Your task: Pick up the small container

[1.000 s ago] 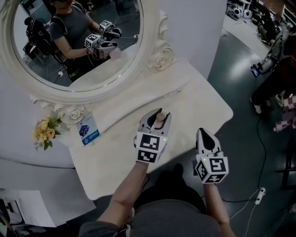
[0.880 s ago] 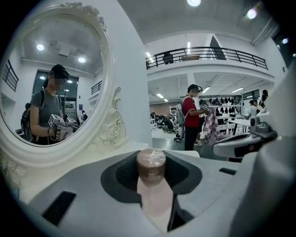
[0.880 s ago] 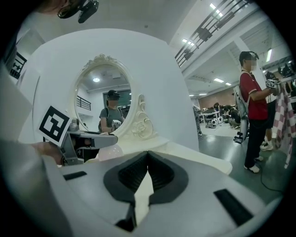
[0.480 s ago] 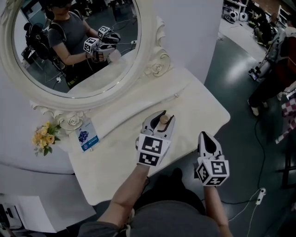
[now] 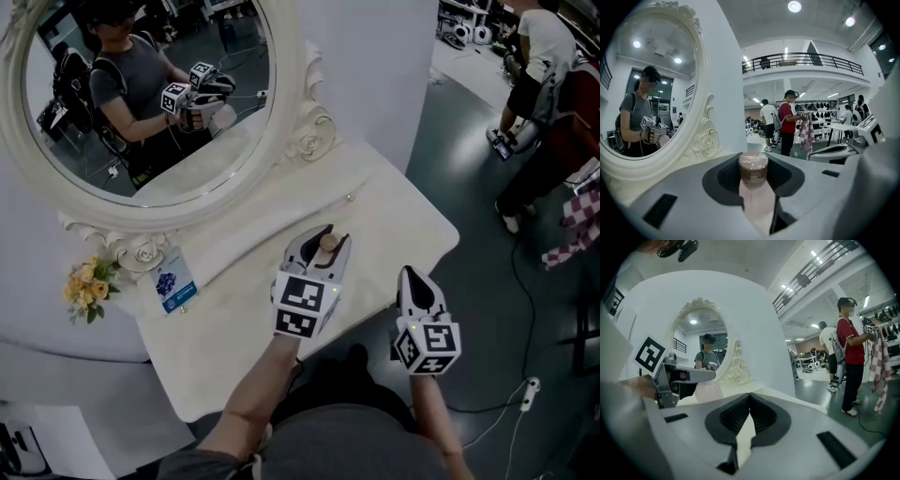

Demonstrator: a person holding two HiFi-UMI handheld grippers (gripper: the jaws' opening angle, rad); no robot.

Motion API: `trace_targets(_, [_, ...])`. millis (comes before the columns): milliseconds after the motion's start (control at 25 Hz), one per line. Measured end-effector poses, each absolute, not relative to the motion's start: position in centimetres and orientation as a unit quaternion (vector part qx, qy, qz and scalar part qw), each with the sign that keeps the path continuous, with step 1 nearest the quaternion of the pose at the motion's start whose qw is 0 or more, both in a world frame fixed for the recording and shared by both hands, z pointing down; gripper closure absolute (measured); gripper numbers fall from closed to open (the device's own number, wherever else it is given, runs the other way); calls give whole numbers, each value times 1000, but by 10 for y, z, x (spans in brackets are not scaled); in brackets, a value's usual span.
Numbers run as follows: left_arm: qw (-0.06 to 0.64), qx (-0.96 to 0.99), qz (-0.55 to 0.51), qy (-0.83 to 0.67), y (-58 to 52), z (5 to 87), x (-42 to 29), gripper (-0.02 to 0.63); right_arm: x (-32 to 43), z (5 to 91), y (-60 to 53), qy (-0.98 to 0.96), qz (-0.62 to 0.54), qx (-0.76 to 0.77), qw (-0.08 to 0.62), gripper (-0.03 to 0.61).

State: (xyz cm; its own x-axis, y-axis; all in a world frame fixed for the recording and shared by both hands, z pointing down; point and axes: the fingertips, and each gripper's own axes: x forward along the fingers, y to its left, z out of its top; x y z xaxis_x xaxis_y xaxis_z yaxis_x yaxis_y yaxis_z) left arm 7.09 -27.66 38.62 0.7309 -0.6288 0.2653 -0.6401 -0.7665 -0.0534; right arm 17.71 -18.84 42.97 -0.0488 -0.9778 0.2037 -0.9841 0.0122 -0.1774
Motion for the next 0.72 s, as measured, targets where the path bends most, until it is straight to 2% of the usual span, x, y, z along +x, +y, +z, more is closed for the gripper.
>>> trace_targets(720, [1,929,125,-349,-266,362,70,487,178,432,-185,-716,141,683,9,575])
